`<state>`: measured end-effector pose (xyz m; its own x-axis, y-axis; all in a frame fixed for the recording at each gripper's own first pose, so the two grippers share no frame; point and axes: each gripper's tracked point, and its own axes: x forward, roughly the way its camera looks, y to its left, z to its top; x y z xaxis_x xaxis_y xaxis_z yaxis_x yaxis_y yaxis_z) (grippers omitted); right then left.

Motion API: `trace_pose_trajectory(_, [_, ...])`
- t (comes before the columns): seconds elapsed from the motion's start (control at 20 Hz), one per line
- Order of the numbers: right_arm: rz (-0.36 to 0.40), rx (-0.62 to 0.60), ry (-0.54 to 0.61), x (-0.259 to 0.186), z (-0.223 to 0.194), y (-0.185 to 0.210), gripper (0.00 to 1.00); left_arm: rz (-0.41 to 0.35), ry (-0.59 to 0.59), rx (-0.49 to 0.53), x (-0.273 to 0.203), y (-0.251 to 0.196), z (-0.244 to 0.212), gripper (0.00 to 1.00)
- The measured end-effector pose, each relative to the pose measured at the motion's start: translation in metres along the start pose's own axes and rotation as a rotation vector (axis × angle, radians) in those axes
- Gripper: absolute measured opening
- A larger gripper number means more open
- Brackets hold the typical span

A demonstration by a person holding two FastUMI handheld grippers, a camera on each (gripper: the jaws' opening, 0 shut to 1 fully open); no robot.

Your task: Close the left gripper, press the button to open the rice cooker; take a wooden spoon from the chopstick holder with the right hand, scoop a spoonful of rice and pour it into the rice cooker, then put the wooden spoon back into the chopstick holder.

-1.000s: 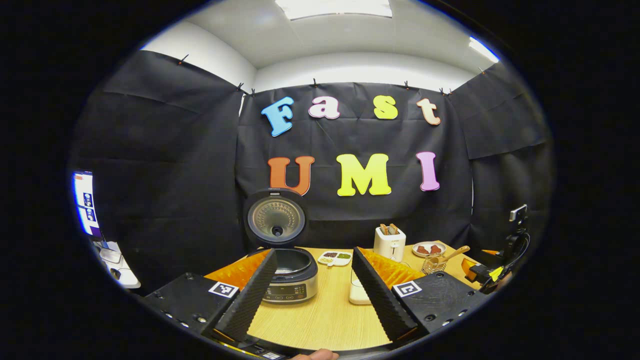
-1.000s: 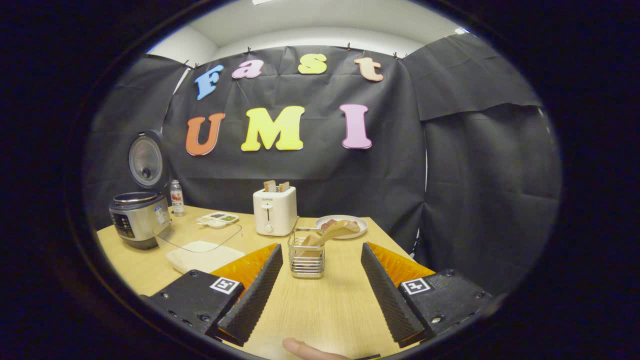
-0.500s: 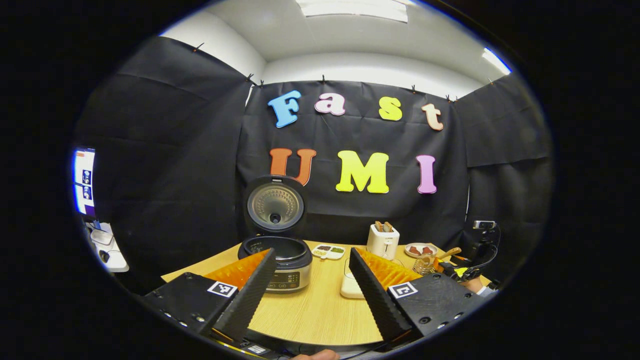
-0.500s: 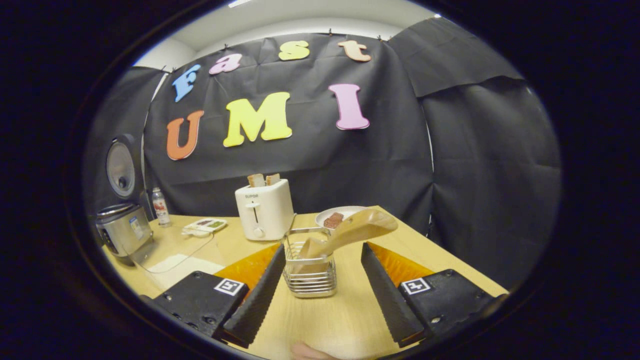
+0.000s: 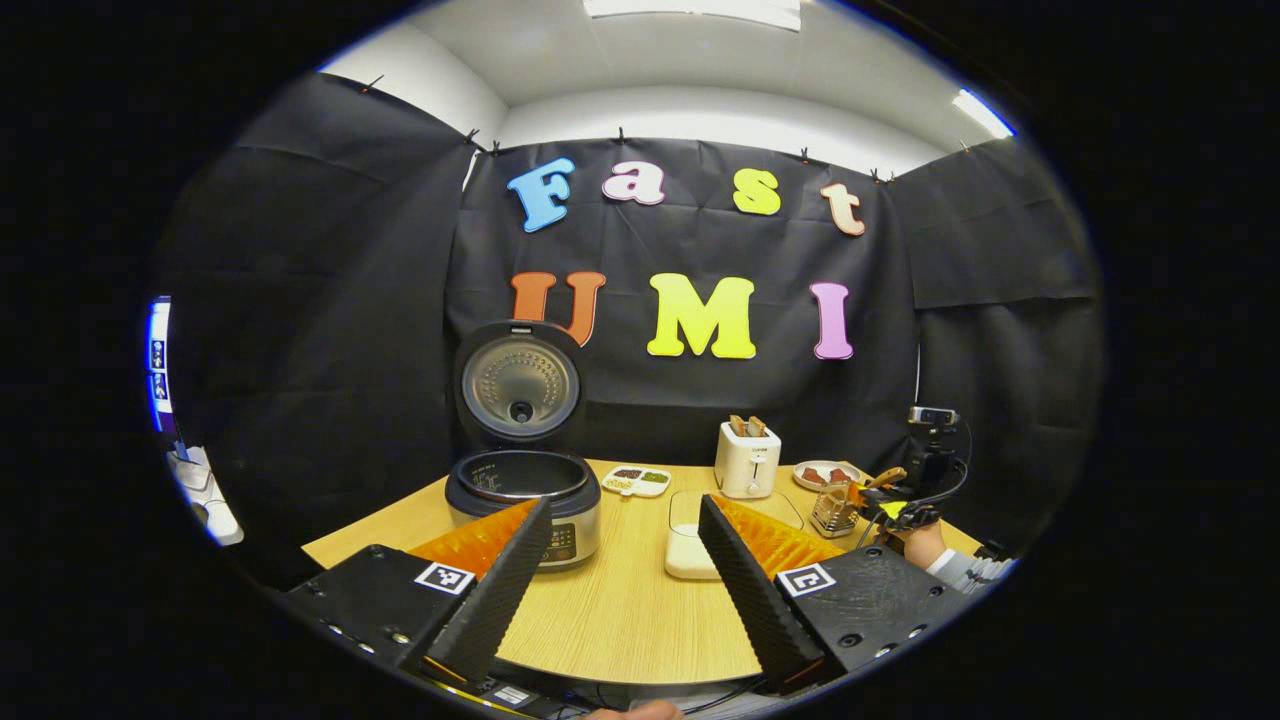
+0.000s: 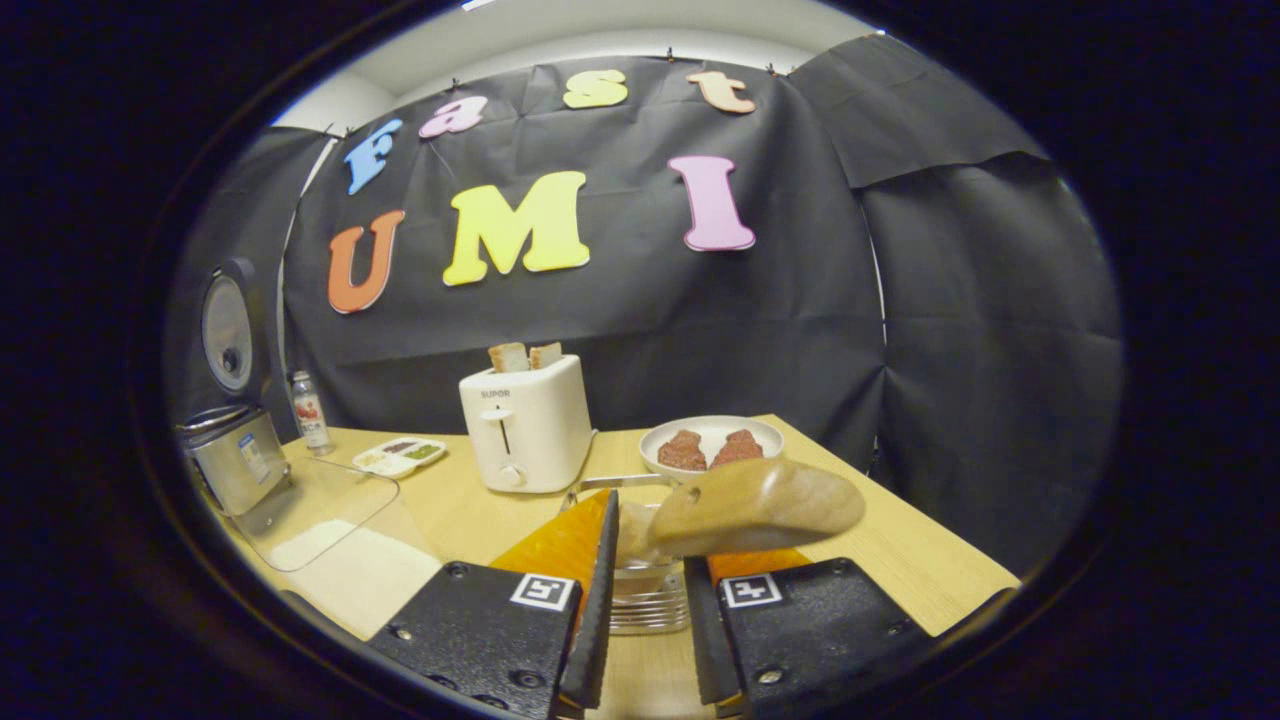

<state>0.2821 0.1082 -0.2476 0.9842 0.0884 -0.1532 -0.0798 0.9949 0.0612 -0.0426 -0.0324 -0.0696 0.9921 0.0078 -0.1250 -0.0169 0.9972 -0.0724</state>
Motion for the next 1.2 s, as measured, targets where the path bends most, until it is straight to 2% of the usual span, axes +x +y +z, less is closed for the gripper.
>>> trace_pose_trajectory(0.1, [0.014,-0.006,-0.003,0.008,0.01,0.007,0.34,-0.004,0.01,0.002,0.0,0.0,-0.004,0.94])
trace_pose_trajectory(0.15, [0.015,-0.007,0.001,0.008,0.017,0.011,0.24,-0.005,0.014,0.006,0.001,0.001,-0.006,0.94])
trace_pose_trajectory(0.25, [0.019,-0.041,-0.011,0.008,0.037,0.017,0.17,-0.001,0.012,0.02,0.003,0.004,-0.006,0.95])
trace_pose_trajectory(0.6, [0.057,-0.121,-0.115,-0.01,0.113,0.04,0.17,-0.014,0.031,0.029,0.001,0.009,-0.02,0.95])
trace_pose_trajectory(0.65, [0.069,-0.125,-0.123,-0.015,0.119,0.046,0.14,-0.014,0.032,0.024,0.002,0.01,-0.021,0.95])
trace_pose_trajectory(0.7, [0.084,-0.129,-0.129,-0.021,0.125,0.053,0.17,-0.014,0.032,0.016,0.001,0.012,-0.022,0.95])
trace_pose_trajectory(0.85, [0.149,-0.127,-0.122,-0.037,0.134,0.081,0.16,-0.01,0.032,-0.008,-0.001,0.017,-0.023,0.95])
trace_pose_trajectory(0.9, [0.178,-0.113,-0.117,-0.042,0.135,0.093,0.13,-0.009,0.031,-0.014,-0.001,0.018,-0.023,0.95])
trace_pose_trajectory(1.2, [0.337,-0.065,-0.079,-0.074,0.134,0.174,0.11,0.0,0.036,-0.014,-0.005,0.025,-0.028,0.94])
